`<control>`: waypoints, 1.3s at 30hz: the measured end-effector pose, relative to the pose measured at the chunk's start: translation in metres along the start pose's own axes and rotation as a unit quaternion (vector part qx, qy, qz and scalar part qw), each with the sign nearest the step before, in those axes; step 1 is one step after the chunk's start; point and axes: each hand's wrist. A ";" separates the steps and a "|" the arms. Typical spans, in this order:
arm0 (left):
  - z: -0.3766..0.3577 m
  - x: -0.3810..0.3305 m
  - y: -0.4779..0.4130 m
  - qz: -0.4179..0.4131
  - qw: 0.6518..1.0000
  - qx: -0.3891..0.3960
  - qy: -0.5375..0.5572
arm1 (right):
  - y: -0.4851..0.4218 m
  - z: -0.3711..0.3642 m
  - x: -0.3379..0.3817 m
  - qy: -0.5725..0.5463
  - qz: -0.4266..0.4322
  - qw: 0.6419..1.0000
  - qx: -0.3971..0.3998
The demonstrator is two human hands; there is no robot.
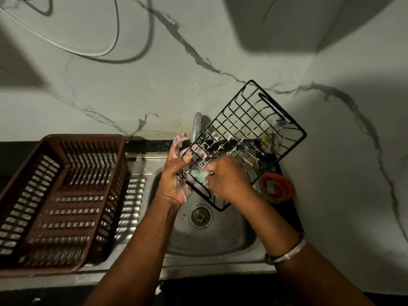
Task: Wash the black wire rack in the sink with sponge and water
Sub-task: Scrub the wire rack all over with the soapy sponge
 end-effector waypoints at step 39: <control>-0.016 0.004 -0.001 -0.067 0.994 -0.064 -0.051 | 0.015 -0.001 0.010 -0.018 -0.035 0.994 0.102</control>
Point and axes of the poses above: each hand's wrist, its own y-axis away from the middle knuckle, its own z-axis out of the back of the hand, x = y × z, and after that the axes turned 9 degrees about x, right-handed
